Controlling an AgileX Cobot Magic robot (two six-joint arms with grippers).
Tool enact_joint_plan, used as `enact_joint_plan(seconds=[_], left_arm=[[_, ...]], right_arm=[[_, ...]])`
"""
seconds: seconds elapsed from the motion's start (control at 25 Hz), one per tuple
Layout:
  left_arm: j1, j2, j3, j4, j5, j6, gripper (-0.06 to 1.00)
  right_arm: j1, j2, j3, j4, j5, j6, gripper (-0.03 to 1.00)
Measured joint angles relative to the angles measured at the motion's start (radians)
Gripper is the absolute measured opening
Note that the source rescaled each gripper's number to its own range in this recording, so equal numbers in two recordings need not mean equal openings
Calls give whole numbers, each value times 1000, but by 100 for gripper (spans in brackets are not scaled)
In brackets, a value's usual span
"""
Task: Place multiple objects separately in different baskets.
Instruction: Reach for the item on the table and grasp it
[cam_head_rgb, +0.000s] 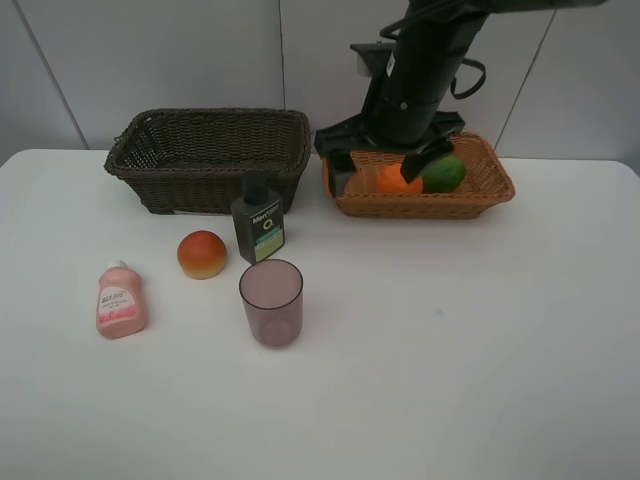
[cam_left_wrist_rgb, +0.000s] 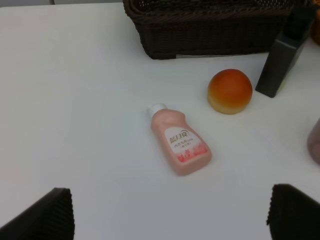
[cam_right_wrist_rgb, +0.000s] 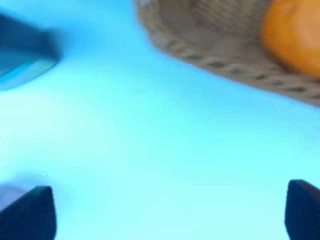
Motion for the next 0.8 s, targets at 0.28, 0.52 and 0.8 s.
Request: enact_joint_plan(seconds=[0.28, 0.52, 0.8], left_arm=[[0, 0, 0, 0, 0, 0, 100], [0, 0, 0, 0, 0, 0, 100], [0, 0, 0, 0, 0, 0, 100]], right_arm=[[104, -22, 0, 20, 78, 22, 97], [147, -23, 0, 24, 122, 23, 97], [194, -32, 0, 28, 123, 23, 97]])
